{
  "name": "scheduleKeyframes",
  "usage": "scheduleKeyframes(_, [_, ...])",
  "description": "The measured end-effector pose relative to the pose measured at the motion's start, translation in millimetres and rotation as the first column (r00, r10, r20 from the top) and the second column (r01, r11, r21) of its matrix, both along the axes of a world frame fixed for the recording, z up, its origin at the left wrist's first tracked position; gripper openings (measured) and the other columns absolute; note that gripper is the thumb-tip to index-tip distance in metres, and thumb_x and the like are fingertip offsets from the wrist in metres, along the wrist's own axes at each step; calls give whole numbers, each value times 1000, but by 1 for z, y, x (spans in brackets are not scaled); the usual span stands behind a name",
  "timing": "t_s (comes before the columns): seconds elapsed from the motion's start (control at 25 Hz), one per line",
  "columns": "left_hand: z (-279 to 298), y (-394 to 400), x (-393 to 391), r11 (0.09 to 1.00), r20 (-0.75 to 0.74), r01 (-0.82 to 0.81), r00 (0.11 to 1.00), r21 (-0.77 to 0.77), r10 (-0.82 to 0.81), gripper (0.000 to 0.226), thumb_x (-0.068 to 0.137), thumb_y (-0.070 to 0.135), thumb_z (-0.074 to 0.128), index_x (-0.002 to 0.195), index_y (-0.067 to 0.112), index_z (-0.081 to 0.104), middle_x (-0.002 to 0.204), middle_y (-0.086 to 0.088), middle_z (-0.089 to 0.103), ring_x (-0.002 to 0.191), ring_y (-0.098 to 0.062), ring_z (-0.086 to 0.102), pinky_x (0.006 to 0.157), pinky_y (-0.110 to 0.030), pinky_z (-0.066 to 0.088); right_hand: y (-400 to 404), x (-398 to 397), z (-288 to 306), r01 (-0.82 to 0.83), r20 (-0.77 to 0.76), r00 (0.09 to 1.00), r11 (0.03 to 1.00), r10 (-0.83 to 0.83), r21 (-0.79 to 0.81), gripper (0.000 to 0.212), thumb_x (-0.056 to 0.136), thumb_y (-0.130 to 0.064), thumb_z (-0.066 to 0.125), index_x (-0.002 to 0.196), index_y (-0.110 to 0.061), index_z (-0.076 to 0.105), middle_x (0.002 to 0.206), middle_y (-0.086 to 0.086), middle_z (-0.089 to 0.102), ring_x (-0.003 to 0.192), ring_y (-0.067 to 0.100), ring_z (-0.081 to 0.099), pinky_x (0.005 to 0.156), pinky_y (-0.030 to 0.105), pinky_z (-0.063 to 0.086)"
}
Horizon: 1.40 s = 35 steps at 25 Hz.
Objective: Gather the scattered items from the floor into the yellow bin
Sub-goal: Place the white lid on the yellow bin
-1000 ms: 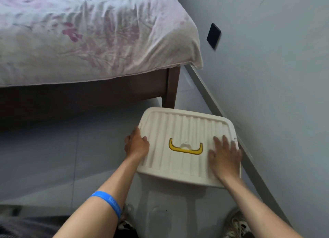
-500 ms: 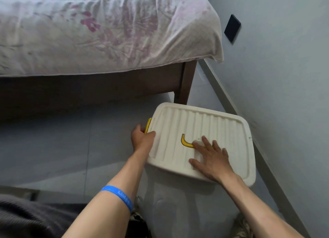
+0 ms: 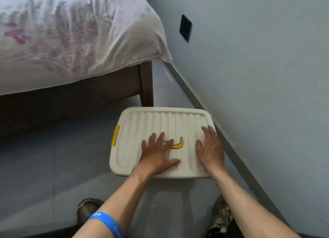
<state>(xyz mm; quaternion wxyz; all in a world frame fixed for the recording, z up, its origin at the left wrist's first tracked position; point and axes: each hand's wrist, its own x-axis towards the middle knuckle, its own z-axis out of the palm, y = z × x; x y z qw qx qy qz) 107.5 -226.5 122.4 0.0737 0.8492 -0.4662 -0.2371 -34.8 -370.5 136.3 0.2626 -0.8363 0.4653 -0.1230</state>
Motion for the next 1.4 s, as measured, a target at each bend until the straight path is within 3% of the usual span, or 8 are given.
scheduleKeyframes(0.08, [-4,-4,0,998,3,0,1000,63,0,86,75,76,49,147,51,9,162,12,-13,148,-24,-17,115,-54,-9,-26,-25,-10,328,-18,940,886,-341,326,68,88,-30,61,147,-10,34,152,12,39,136,29,41,110,43,36])
scheduleKeyframes(0.2, [-4,-4,2,996,12,-17,1000,90,16,90,74,76,52,148,50,9,162,11,-12,149,-24,-16,115,-55,-6,-32,-39,-17,248,38,784,369,-620,896,52,81,-36,74,121,-4,62,110,15,71,96,27,70,84,40,56])
scheduleKeyframes(0.48, [-9,0,3,998,45,-13,999,63,10,91,73,81,47,148,50,6,162,12,-13,148,-23,-17,116,-55,-5,-24,-31,-17,374,214,852,841,-478,390,18,82,-30,73,95,-19,71,86,1,72,72,16,65,66,31,52])
scheduleKeyframes(0.64, [-5,4,4,999,52,-31,998,-30,32,79,77,74,49,146,49,20,164,8,1,150,-23,-2,118,-52,4,-17,-37,-20,331,146,908,884,-394,329,33,87,-38,62,116,-24,66,97,0,70,83,22,64,75,37,54])
scheduleKeyframes(0.72, [-3,25,17,942,152,-269,941,-200,302,69,83,60,53,144,40,30,161,0,17,146,-27,17,116,-48,14,-10,-36,-26,312,75,926,863,-370,398,43,86,-36,57,128,-30,53,112,2,67,94,29,62,78,34,47])
scheduleKeyframes(0.88, [1,95,59,464,-237,-876,482,-131,843,69,79,50,69,134,19,42,144,-13,46,126,-32,48,102,-42,38,6,-26,-23,288,35,940,844,-340,453,52,80,-23,56,129,-31,43,115,5,63,96,32,60,85,41,50])
scheduleKeyframes(1.16, [5,196,78,116,-370,-993,102,17,923,45,81,35,67,118,11,57,120,-15,64,105,-37,62,88,-40,52,60,39,-3,38,54,995,829,-82,558,56,77,-1,51,126,-28,44,108,5,58,93,31,57,67,51,59])
scheduleKeyframes(1.4, [7,258,90,-621,-741,-761,-523,185,421,32,89,13,46,116,1,58,119,-20,63,104,-39,63,89,-49,54,97,98,-23,39,208,895,534,-395,844,56,82,10,52,134,-11,52,120,17,63,99,33,63,73,42,56])
